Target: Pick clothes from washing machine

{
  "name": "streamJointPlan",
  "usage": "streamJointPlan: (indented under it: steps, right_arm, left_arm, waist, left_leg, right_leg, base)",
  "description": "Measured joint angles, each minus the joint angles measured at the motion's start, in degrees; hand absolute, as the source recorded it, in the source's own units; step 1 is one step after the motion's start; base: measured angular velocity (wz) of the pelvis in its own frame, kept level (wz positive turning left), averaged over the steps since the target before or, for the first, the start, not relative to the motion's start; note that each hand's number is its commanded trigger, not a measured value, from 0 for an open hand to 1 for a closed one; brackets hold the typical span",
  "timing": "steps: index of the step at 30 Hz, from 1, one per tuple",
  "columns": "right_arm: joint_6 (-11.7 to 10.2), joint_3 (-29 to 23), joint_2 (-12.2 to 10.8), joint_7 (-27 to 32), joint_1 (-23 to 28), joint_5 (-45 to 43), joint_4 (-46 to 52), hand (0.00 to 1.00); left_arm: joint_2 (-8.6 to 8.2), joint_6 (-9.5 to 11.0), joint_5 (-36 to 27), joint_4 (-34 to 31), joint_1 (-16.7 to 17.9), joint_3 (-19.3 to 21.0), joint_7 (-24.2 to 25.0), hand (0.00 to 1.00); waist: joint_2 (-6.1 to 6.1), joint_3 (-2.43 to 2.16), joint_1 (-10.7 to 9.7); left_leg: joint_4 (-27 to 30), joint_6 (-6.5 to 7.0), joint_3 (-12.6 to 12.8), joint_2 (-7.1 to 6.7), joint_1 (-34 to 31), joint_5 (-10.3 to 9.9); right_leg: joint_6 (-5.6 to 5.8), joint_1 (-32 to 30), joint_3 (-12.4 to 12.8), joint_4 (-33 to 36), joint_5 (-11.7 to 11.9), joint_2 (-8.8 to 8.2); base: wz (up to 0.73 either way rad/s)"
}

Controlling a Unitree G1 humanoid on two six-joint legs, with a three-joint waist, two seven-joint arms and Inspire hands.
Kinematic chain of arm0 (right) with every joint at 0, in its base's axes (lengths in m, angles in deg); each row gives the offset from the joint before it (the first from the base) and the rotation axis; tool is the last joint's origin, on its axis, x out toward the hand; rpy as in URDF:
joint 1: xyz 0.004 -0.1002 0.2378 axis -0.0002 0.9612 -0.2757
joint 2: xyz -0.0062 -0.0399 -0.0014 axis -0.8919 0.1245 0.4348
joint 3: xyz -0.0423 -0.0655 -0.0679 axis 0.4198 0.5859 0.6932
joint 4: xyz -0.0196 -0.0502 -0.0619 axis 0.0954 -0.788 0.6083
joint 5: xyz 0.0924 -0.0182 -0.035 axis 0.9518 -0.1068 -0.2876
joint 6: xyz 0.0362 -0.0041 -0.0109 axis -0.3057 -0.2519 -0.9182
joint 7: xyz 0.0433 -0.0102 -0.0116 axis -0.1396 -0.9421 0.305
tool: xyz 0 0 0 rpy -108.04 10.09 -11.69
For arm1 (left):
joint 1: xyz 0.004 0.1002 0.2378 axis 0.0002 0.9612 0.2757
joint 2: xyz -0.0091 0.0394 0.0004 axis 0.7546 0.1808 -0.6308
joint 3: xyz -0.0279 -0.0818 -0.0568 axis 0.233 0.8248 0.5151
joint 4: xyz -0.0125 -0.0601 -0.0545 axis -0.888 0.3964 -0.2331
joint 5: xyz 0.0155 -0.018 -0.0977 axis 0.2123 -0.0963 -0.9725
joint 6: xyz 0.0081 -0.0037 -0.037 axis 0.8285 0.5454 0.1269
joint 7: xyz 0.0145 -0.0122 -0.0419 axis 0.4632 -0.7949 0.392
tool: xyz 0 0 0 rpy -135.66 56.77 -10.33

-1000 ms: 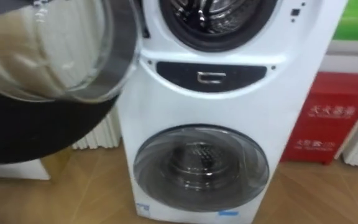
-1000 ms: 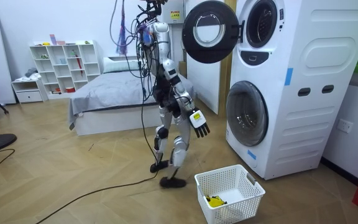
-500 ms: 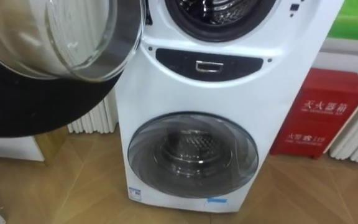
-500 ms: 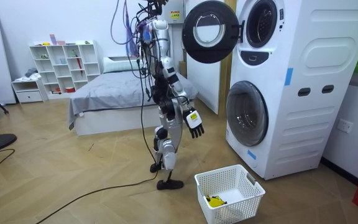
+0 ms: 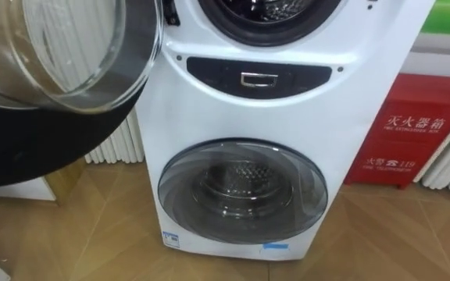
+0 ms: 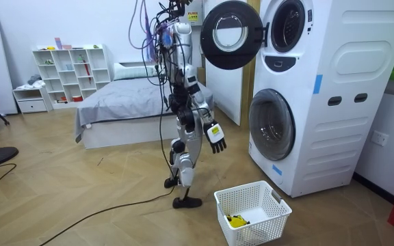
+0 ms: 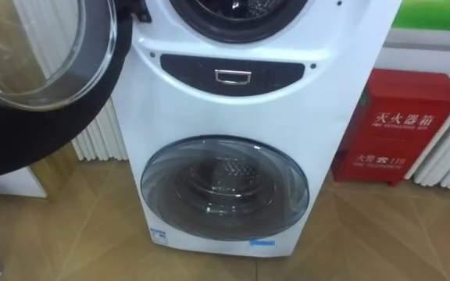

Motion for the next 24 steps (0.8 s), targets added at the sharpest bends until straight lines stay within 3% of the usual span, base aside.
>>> streamJointPlan:
  steps: [1,5,7,8,9,10,11,12,13,16,19,24]
  right_arm:
    - [0.01,-0.63,0.01,0.02,0.08,-0.23,0.00,0.00]
    - [0.03,-5.27,0.38,-0.14,1.08,-4.08,3.47,0.00]
    - [0.03,-8.74,0.96,-0.17,1.30,-6.10,4.68,0.00]
    - [-0.07,-9.06,1.28,-0.15,1.35,-6.23,4.72,0.00]
    - [-0.25,-9.23,2.08,-0.14,1.58,-6.52,4.70,0.00]
    - [-0.43,-9.26,2.43,-0.10,1.87,-6.54,4.78,0.00]
    - [-0.48,-9.66,2.84,0.09,2.44,-7.04,4.85,0.00]
    - [-0.18,-10.38,3.13,0.14,2.69,-8.11,4.83,0.00]
    - [-0.03,-11.60,3.27,0.10,2.71,-9.40,4.82,0.00]
    - [0.03,-12.05,3.58,0.27,3.61,-10.43,4.87,0.00]
    - [0.08,-12.07,3.49,0.78,4.74,-10.34,5.38,0.00]
    - [0.72,-13.23,3.48,1.28,6.85,-11.04,8.25,0.00]
  left_arm:
    - [0.29,-0.01,-0.44,-0.20,-0.40,0.61,-0.03,0.00]
    - [4.38,-0.30,-6.19,-5.12,-4.72,6.20,-0.67,0.00]
    - [8.64,-0.31,-9.68,-5.90,-9.32,9.08,-1.40,0.00]
    - [9.98,-0.24,-10.40,-6.26,-10.38,9.10,-1.63,0.00]
    - [12.77,-0.14,-11.27,-6.65,-12.63,9.23,-1.81,0.00]
    - [14.21,-0.16,-12.27,-6.96,-13.71,9.25,-1.92,0.00]
    - [16.91,-0.21,-14.67,-8.51,-15.69,9.50,-2.53,0.00]
    - [19.31,-0.25,-16.41,-10.18,-17.74,10.14,-3.10,0.00]
    - [21.20,-0.28,-17.30,-11.97,-19.77,11.41,-3.47,0.00]
    - [25.44,-0.44,-21.53,-19.25,-22.84,13.42,-4.14,0.00]
    - [27.94,-1.22,-21.48,-25.82,-24.08,16.10,-4.99,0.00]
    - [28.01,-3.14,-21.31,-40.20,-24.36,17.98,-7.59,0.00]
  waist:
    - [0.16,-0.04,-0.01]
    - [2.24,-0.06,-0.03]
    - [3.84,-0.82,0.05]
    - [4.09,-0.93,-0.07]
    - [4.99,-0.96,-0.03]
    - [5.55,-0.94,-0.02]
    - [5.65,-1.11,-0.12]
    - [6.15,-0.91,-0.09]
    - [6.51,-0.73,-0.09]
    - [7.01,-0.87,0.20]
    - [7.04,-0.90,0.34]
    - [6.72,-1.06,1.91]
  left_leg:
    - [-0.02,-0.01,-0.10,0.00,0.07,-0.01]
    - [-0.04,-0.03,-0.60,-0.06,0.35,-0.02]
    - [0.09,-0.01,-0.61,-0.21,0.45,0.00]
    - [0.10,0.00,-0.61,-0.24,0.54,0.00]
    - [0.07,0.01,-0.60,-0.28,0.67,0.01]
    - [0.01,0.01,-0.58,-0.29,0.69,0.01]
    - [-0.06,0.02,-0.55,-0.32,0.75,0.01]
    - [-0.14,0.03,-0.55,-0.35,0.81,0.02]
    - [-0.13,0.05,-0.52,-0.38,0.87,0.03]
    - [-0.12,0.05,-0.60,-0.51,0.97,0.03]
    - [-0.12,0.04,-0.61,-0.59,0.98,0.03]
    - [-0.10,0.04,-1.72,-0.67,0.71,0.02]
  right_leg:
    - [0.00,0.11,-0.03,0.01,0.00,0.01]
    - [-0.06,0.71,0.19,0.12,0.02,0.07]
    - [-0.07,0.80,0.37,0.18,0.03,0.03]
    - [-0.07,0.77,0.37,0.21,0.03,0.00]
    - [-0.07,0.71,0.37,0.20,0.03,-0.04]
    - [-0.06,0.65,0.38,0.20,0.03,-0.04]
    - [-0.03,0.57,0.46,0.28,0.01,-0.03]
    - [0.00,0.69,0.57,0.38,-0.01,-0.03]
    - [0.02,0.50,0.99,0.57,-0.03,-0.03]
    - [0.09,0.58,1.29,0.33,-0.06,-0.10]
    - [0.11,0.38,1.81,0.33,-0.07,-0.11]
    - [0.13,0.51,0.92,0.39,-0.06,-0.25]
  base:
    - [0.11]
    - [0.04]
    - [-0.03]
    - [-0.04]
    - [0.00]
    - [0.00]
    - [-0.03]
    - [-0.09]
    - [-0.12]
    - [-0.10]
    - [-0.09]
    - [0.14]
